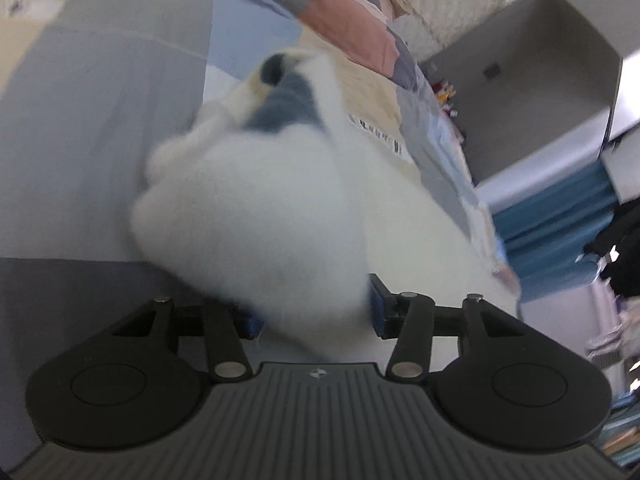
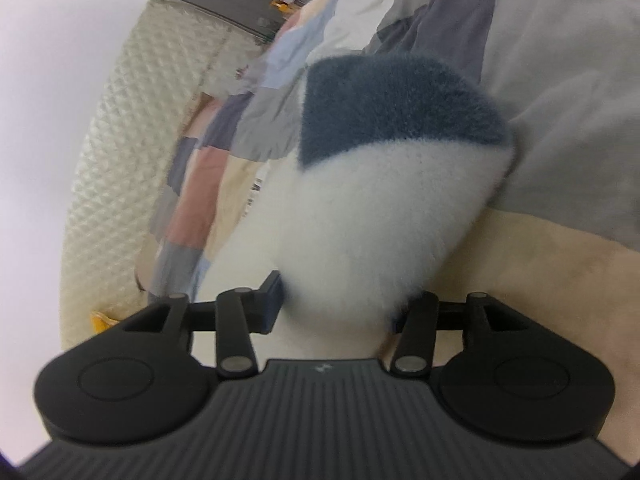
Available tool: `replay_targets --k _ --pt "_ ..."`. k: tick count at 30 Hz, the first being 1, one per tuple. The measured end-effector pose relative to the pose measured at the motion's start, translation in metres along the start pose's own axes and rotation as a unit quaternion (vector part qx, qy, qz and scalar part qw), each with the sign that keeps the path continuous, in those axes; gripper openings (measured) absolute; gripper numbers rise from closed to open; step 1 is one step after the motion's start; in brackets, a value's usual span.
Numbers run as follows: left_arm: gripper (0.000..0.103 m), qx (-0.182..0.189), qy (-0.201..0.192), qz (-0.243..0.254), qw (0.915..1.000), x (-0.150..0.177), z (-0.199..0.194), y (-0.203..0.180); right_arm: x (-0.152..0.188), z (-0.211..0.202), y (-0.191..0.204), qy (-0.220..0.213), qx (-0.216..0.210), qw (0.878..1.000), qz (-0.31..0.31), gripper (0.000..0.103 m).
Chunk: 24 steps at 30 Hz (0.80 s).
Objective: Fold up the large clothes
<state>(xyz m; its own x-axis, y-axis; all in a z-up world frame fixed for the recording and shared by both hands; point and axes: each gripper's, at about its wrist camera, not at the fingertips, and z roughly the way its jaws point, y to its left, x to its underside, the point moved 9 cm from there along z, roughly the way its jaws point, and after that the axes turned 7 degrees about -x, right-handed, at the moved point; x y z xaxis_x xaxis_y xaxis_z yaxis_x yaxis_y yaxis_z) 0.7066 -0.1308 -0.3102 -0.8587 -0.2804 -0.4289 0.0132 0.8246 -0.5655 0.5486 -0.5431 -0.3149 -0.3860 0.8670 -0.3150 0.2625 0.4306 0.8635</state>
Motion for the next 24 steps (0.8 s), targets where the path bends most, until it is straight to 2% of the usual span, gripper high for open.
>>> replay_targets --k 3,5,10,13,17,24 --pt "0.055 -0.025 -0.008 0.032 0.9991 0.006 -0.029 -0.005 0.004 -0.021 0.014 -0.002 0.028 0.999 -0.03 0.051" --pt "0.055 -0.027 -0.014 0.049 0.9984 0.01 -0.053 -0.011 0.008 -0.037 0.027 0.0 0.03 0.998 -0.047 0.051" --pt "0.055 -0.046 -0.047 0.111 0.9916 0.005 -0.125 -0.041 0.014 -0.087 0.076 -0.015 0.005 0.996 -0.092 0.051" --pt "0.055 -0.041 -0.068 0.132 0.988 0.012 -0.173 -0.061 0.02 -0.117 0.113 -0.018 -0.001 0.992 -0.126 0.051" --pt "0.055 -0.054 -0.093 0.174 0.9788 0.031 -0.233 -0.085 0.039 -0.166 0.155 -0.018 -0.007 0.982 -0.19 0.051" --pt "0.063 -0.067 -0.141 0.234 0.9595 0.083 -0.336 -0.129 0.083 -0.25 0.212 -0.032 -0.016 0.955 -0.296 0.051"
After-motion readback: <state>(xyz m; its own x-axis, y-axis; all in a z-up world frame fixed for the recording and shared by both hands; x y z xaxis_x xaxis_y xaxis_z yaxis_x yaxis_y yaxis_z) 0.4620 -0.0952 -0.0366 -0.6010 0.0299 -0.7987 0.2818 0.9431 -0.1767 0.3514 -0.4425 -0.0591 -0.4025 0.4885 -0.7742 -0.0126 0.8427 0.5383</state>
